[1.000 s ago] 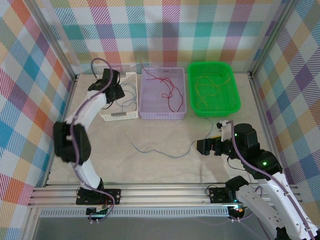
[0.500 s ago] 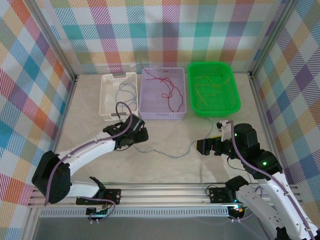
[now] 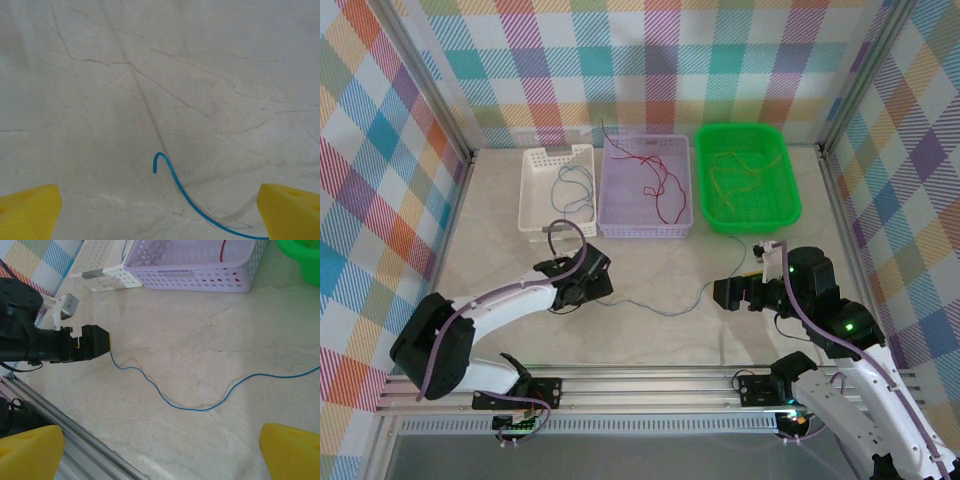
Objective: Untangle the cables
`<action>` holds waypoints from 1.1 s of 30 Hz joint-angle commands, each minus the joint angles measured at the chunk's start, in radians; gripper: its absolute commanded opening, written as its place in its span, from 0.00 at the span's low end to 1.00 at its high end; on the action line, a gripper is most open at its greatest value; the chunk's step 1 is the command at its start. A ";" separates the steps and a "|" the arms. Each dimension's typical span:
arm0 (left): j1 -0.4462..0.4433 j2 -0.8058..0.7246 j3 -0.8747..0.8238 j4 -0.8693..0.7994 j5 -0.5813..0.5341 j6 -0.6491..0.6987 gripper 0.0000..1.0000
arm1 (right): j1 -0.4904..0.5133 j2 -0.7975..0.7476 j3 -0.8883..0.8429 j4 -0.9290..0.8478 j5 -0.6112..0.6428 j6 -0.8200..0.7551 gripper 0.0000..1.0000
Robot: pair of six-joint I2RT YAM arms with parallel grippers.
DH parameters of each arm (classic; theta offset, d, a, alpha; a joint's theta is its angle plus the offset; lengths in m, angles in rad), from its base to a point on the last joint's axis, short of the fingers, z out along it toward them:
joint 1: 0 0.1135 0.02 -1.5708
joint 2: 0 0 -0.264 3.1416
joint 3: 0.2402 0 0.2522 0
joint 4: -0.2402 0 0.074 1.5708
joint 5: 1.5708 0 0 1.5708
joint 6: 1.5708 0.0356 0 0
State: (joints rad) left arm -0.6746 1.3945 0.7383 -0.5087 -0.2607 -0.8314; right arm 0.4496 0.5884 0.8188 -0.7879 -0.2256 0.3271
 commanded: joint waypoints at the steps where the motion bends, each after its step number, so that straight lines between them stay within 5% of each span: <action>1: -0.008 0.016 -0.008 0.029 -0.006 -0.017 0.95 | 0.006 -0.001 -0.001 0.005 -0.006 -0.010 1.00; 14: -0.008 0.161 0.012 0.107 -0.015 -0.004 0.48 | 0.009 -0.006 -0.001 0.004 -0.004 -0.011 1.00; 22: -0.008 0.180 0.035 0.092 -0.072 0.020 0.00 | 0.011 -0.007 0.000 0.003 -0.001 -0.011 1.00; 28: -0.003 0.126 0.073 0.040 -0.093 0.050 0.00 | 0.011 -0.010 0.000 0.002 0.000 -0.014 1.00; 33: -0.001 -0.120 0.197 -0.093 -0.171 0.137 0.00 | 0.011 -0.008 0.000 0.005 -0.004 -0.013 1.00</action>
State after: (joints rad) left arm -0.6792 1.4269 0.8322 -0.5385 -0.3576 -0.7654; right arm 0.4530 0.5873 0.8188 -0.7879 -0.2256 0.3271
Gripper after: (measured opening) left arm 0.043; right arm 0.996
